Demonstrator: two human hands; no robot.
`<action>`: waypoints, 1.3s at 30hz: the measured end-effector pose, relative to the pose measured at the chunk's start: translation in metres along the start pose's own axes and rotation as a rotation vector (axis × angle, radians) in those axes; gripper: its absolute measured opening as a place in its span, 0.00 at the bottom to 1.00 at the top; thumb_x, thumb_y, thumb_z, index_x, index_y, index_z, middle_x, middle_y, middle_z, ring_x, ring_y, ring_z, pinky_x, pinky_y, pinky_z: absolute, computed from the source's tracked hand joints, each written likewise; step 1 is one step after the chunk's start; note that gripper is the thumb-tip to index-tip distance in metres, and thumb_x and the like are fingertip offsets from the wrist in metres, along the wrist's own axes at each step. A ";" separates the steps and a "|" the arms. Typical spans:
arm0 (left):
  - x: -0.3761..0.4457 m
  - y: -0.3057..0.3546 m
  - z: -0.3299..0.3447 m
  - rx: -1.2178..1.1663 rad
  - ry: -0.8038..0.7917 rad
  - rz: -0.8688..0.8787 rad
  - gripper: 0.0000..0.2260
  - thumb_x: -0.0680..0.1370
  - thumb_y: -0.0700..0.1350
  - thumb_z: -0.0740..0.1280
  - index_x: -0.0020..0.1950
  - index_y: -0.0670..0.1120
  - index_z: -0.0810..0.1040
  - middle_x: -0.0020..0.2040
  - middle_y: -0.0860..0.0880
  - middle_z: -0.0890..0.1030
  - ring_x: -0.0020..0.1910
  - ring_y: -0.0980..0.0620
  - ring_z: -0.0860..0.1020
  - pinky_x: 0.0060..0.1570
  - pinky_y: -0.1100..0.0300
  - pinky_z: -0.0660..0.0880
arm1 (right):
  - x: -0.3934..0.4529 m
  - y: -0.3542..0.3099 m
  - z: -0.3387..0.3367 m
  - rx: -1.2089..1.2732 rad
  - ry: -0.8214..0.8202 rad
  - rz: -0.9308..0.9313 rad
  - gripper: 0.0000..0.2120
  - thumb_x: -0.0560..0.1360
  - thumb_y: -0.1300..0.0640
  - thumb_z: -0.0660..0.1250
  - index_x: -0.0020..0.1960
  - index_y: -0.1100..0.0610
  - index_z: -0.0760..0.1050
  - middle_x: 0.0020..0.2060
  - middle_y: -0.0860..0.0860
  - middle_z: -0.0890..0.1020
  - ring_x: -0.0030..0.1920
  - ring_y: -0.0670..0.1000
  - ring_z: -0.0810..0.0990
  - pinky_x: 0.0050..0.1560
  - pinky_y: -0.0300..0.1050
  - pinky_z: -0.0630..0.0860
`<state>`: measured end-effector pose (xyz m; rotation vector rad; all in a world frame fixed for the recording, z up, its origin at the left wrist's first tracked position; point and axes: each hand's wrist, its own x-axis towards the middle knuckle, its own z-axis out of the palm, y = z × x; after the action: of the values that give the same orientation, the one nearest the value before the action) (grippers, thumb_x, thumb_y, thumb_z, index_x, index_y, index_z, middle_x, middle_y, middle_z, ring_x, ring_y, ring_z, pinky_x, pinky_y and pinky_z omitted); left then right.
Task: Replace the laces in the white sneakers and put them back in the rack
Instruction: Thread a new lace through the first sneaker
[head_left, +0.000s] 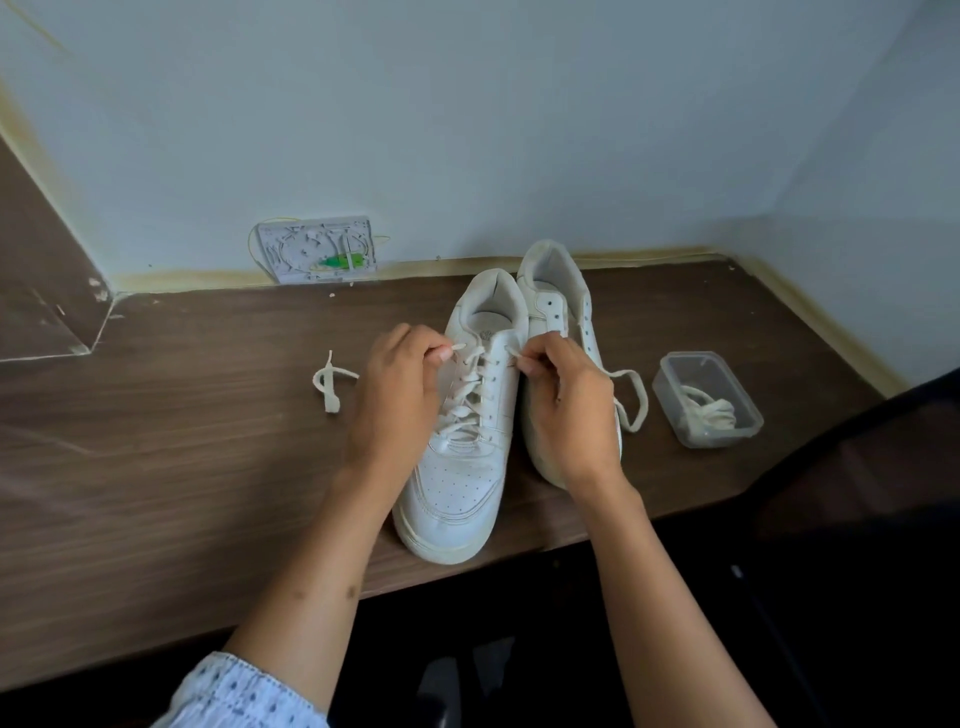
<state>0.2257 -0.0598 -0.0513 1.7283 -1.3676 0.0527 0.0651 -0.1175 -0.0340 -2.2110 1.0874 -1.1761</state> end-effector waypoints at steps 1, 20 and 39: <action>0.002 -0.001 -0.001 0.045 0.004 0.011 0.05 0.79 0.37 0.65 0.46 0.44 0.80 0.43 0.51 0.77 0.44 0.52 0.71 0.41 0.60 0.67 | 0.001 0.001 -0.001 0.017 -0.004 0.003 0.05 0.79 0.66 0.63 0.45 0.60 0.75 0.39 0.51 0.80 0.40 0.50 0.78 0.41 0.39 0.73; 0.001 0.014 -0.094 -0.820 -0.684 -0.489 0.12 0.75 0.48 0.65 0.46 0.39 0.83 0.40 0.46 0.82 0.39 0.51 0.81 0.42 0.62 0.78 | 0.004 -0.023 -0.059 0.375 -0.573 0.338 0.07 0.76 0.56 0.70 0.47 0.60 0.83 0.34 0.53 0.83 0.31 0.44 0.74 0.38 0.36 0.68; -0.004 0.040 -0.073 -0.799 -0.736 -0.365 0.05 0.69 0.49 0.73 0.41 0.49 0.87 0.46 0.36 0.83 0.49 0.43 0.82 0.52 0.56 0.77 | 0.000 -0.018 -0.052 0.590 -0.480 0.264 0.12 0.76 0.56 0.68 0.56 0.60 0.80 0.47 0.64 0.82 0.40 0.48 0.80 0.39 0.39 0.73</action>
<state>0.2268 -0.0080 0.0138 1.2828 -1.2579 -1.2654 0.0299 -0.1065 0.0067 -1.6940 0.6877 -0.6803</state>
